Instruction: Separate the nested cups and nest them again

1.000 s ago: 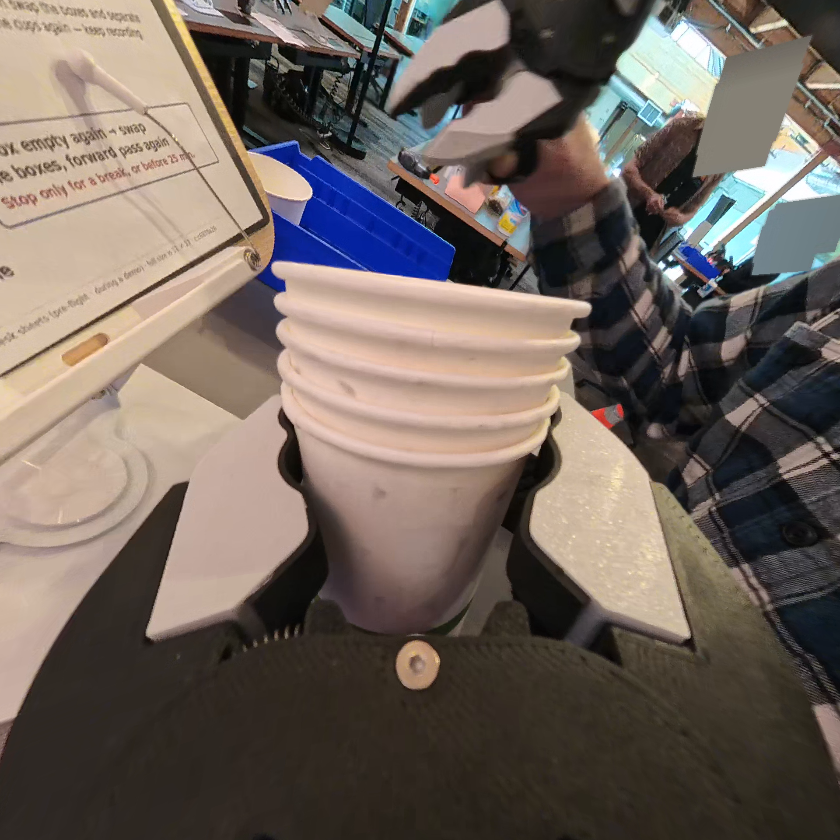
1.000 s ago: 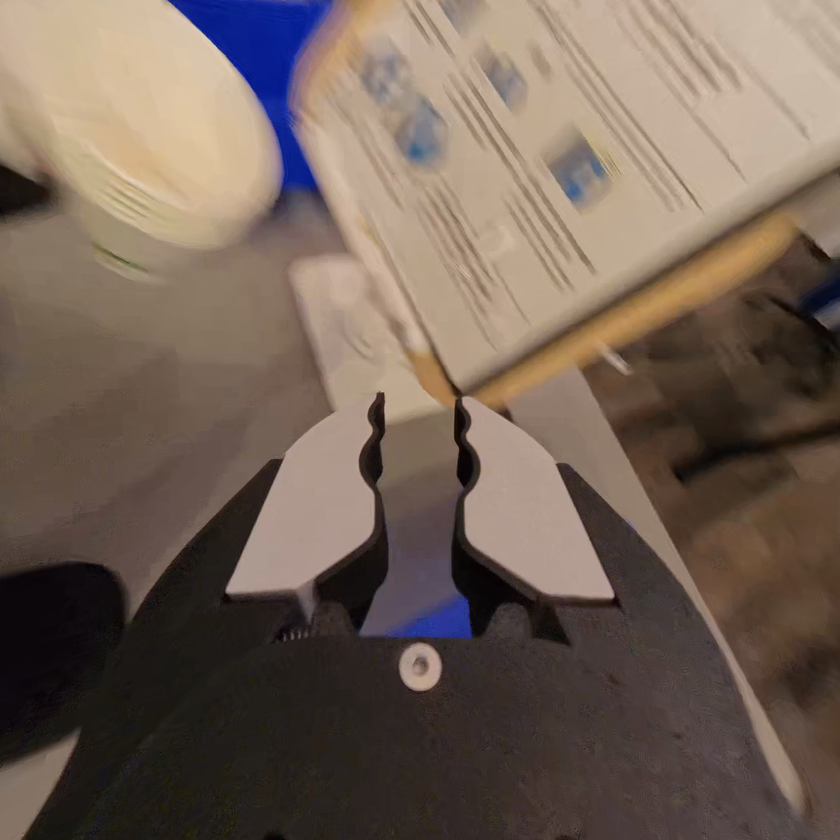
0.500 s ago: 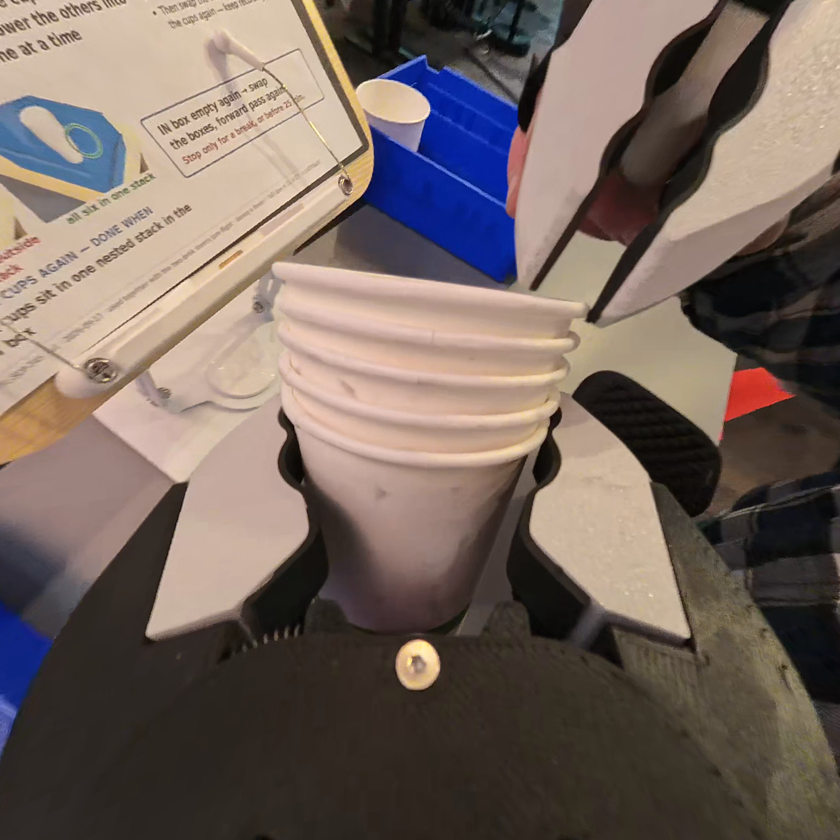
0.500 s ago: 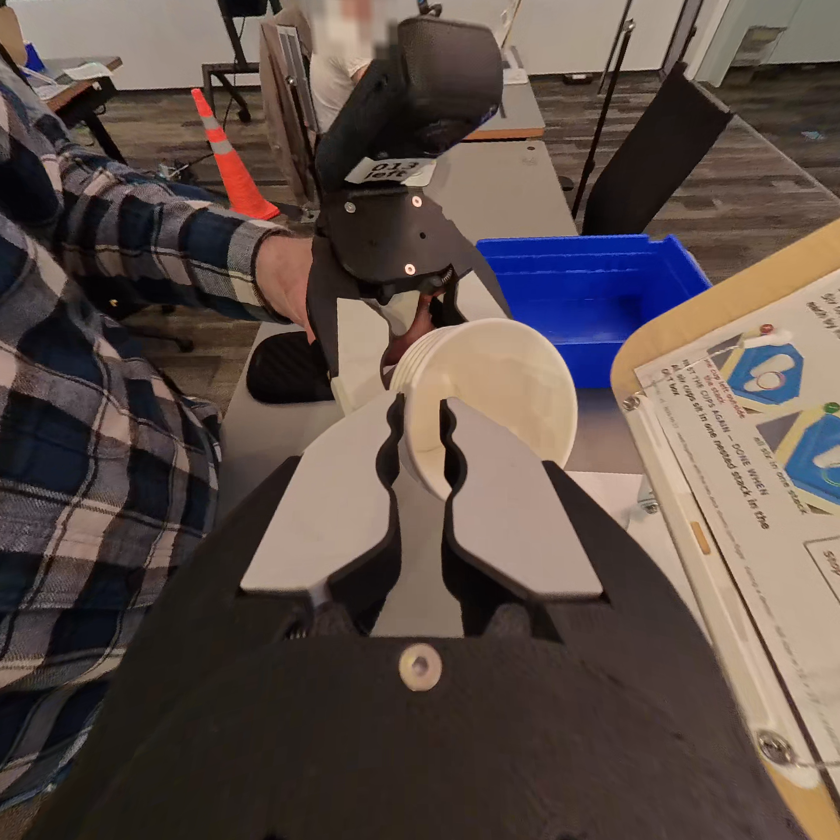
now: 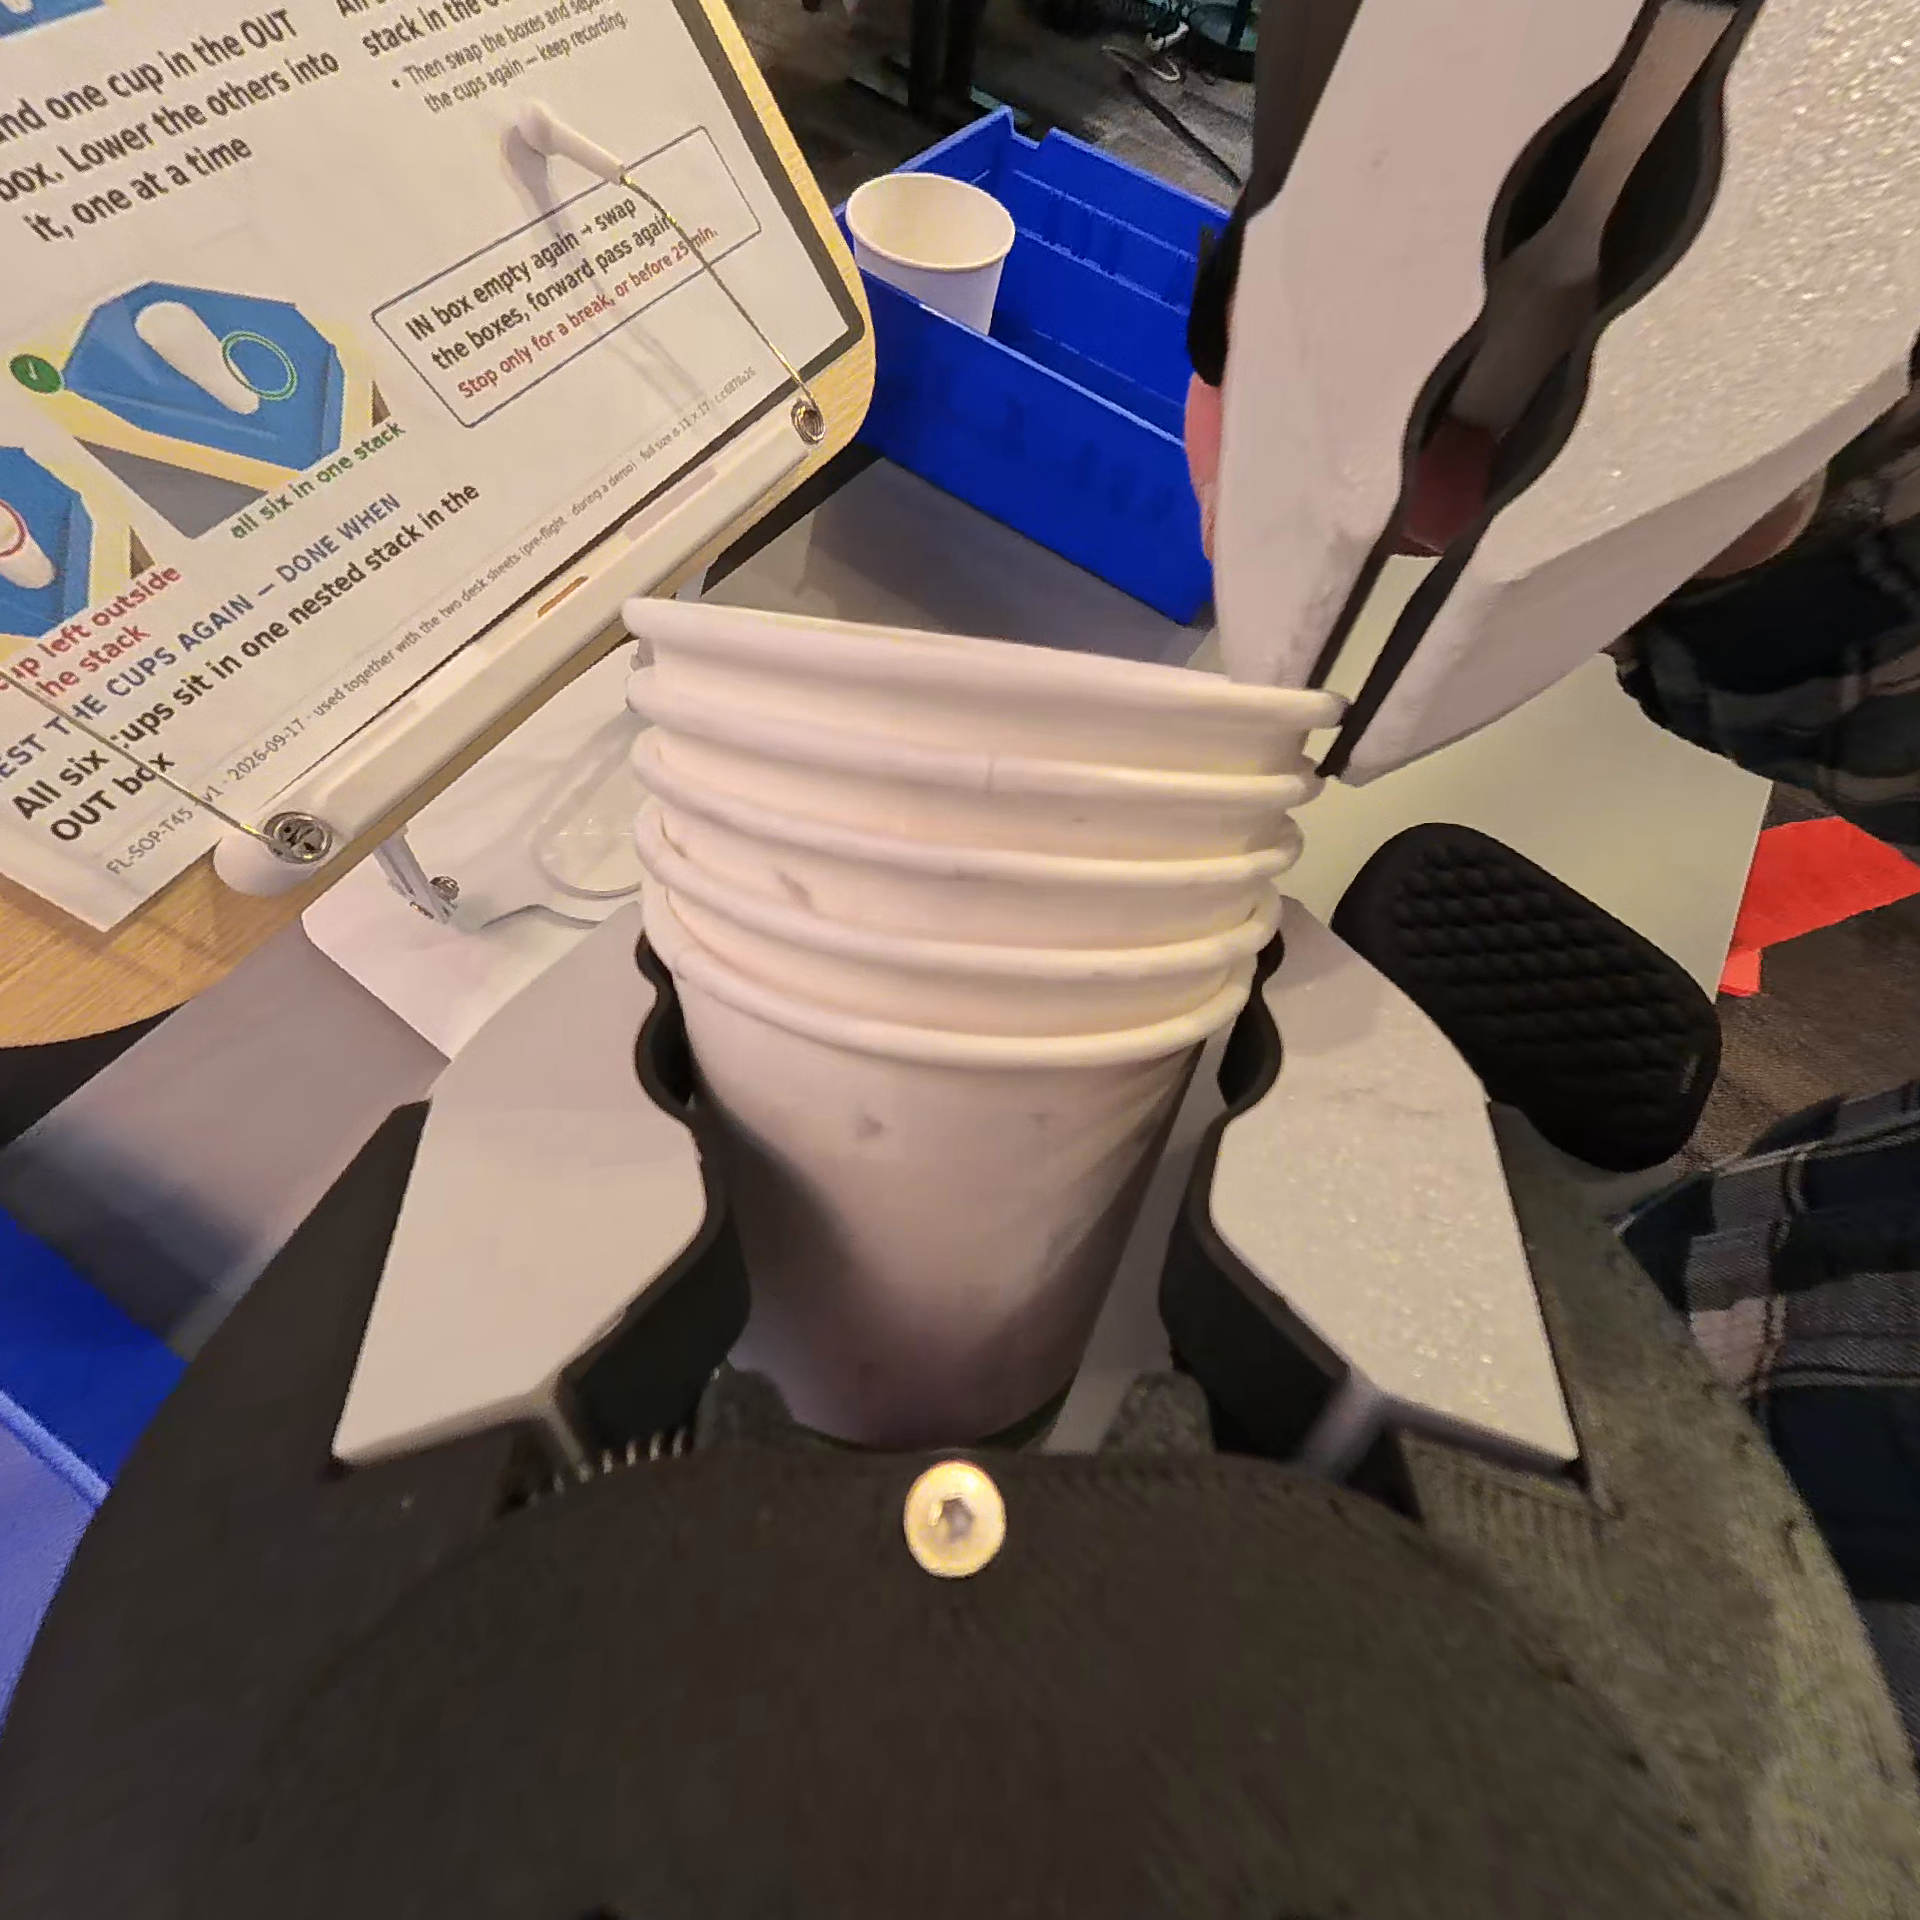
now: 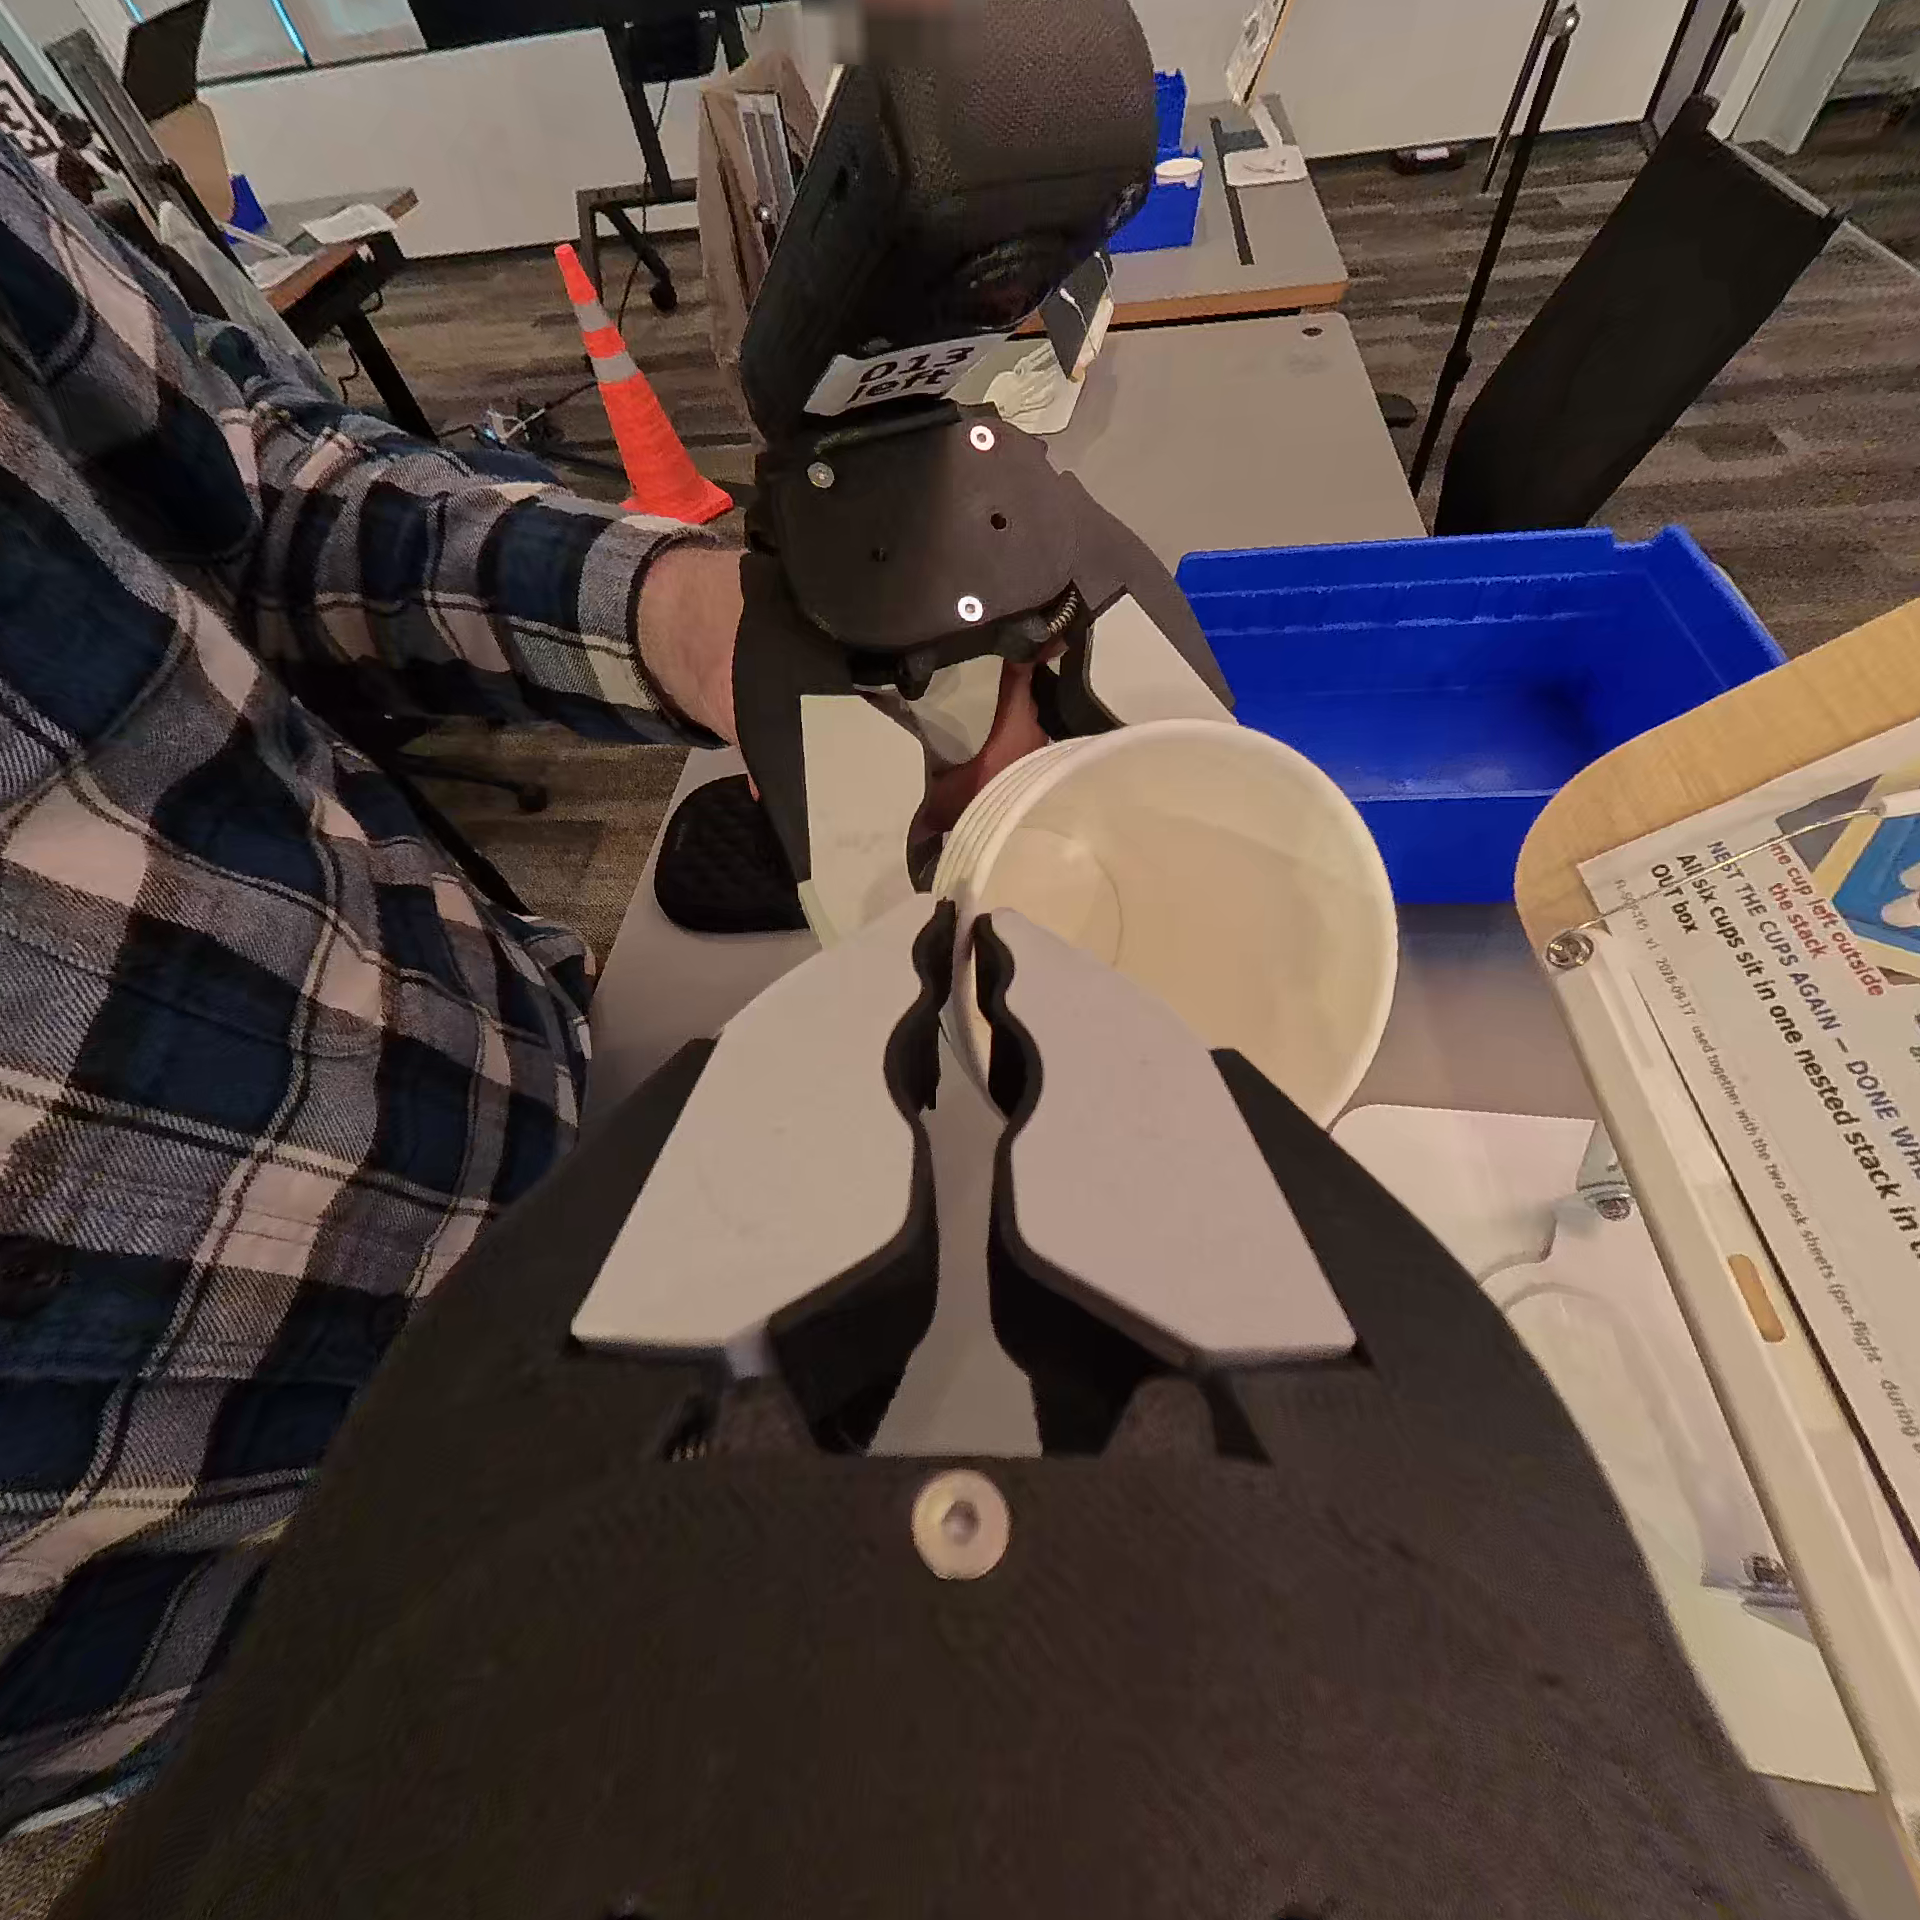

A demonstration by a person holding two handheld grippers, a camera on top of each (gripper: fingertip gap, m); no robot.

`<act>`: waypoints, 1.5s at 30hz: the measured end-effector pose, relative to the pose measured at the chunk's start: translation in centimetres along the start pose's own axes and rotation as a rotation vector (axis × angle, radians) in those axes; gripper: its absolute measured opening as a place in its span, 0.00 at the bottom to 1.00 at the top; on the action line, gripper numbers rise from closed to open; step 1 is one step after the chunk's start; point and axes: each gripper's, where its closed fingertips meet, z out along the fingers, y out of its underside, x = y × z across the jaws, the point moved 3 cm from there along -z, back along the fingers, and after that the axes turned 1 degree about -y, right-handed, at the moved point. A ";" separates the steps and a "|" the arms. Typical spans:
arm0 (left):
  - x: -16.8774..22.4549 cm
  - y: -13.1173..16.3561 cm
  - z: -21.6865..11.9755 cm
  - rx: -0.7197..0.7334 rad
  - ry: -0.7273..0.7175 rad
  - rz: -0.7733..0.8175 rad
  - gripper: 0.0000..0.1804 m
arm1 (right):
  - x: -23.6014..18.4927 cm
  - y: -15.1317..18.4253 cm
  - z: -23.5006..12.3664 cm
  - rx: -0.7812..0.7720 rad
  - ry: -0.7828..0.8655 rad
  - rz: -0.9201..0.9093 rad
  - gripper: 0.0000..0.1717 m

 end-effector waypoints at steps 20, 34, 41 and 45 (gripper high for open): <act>-1.2 -0.6 0.6 0.046 0.027 -0.048 0.56 | 1.9 -2.8 -6.6 0.137 0.153 -0.046 0.02; -1.1 -1.1 1.3 0.073 0.062 -0.068 0.56 | 2.2 -3.1 -11.9 0.199 0.304 -0.061 0.02; -1.0 -1.2 1.5 0.079 0.075 -0.075 0.56 | 4.7 -0.5 -23.7 0.132 0.671 -0.039 0.02; -0.9 -1.2 1.9 0.075 0.083 -0.077 0.56 | 7.1 3.6 -31.5 -0.102 0.999 -0.009 0.02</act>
